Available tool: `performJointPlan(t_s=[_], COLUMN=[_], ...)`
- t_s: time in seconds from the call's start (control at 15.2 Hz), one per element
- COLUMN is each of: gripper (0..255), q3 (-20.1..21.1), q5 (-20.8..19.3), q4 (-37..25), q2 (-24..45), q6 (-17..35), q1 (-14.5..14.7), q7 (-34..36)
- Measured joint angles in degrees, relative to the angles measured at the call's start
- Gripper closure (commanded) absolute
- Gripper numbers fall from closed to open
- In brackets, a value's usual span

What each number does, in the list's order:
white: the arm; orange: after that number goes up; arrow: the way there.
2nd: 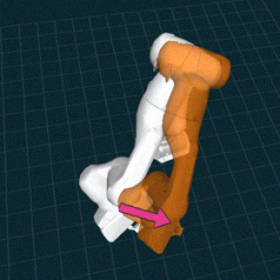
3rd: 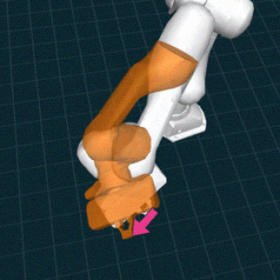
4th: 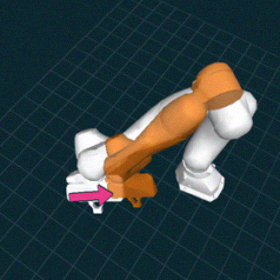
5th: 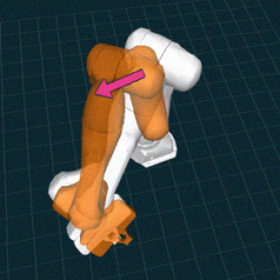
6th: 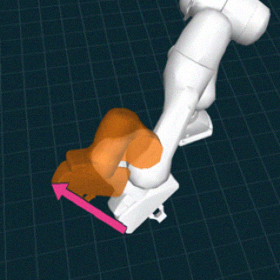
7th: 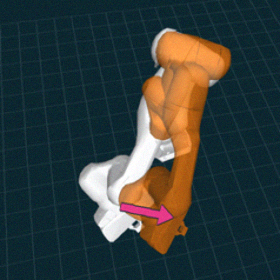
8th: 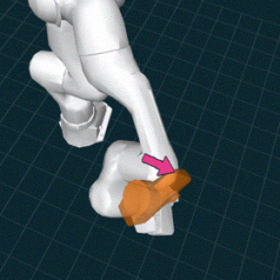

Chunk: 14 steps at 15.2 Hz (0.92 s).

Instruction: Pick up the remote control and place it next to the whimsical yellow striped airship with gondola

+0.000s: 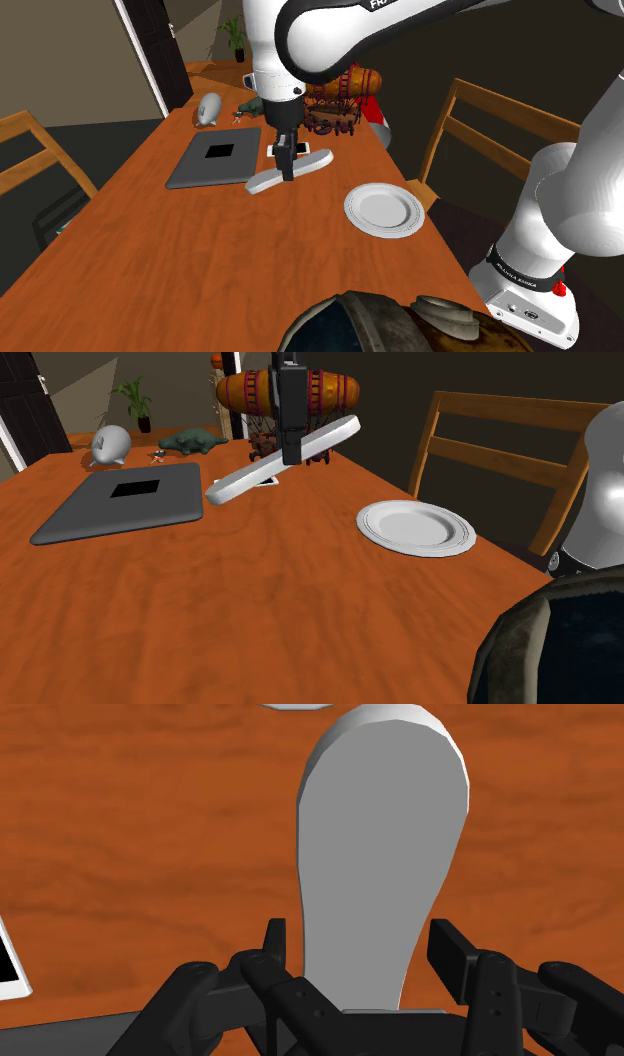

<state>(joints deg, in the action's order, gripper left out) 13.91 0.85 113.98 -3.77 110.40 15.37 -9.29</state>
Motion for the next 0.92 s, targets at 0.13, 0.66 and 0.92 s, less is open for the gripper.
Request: performJointPlan(t_s=[0.13,0.66,0.92], gripper=[255,255,255], q3=[0.0,-0.1,-0.2], q5=[0.0,0.1,0.1], q4=[-1.3,-7.3,-10.2], q2=[-0.2,-0.6,-0.6], q6=[-1.5,-7.9,-10.8], q1=[0.0,-0.1,-0.1], q7=[0.0,-0.1,-0.2])
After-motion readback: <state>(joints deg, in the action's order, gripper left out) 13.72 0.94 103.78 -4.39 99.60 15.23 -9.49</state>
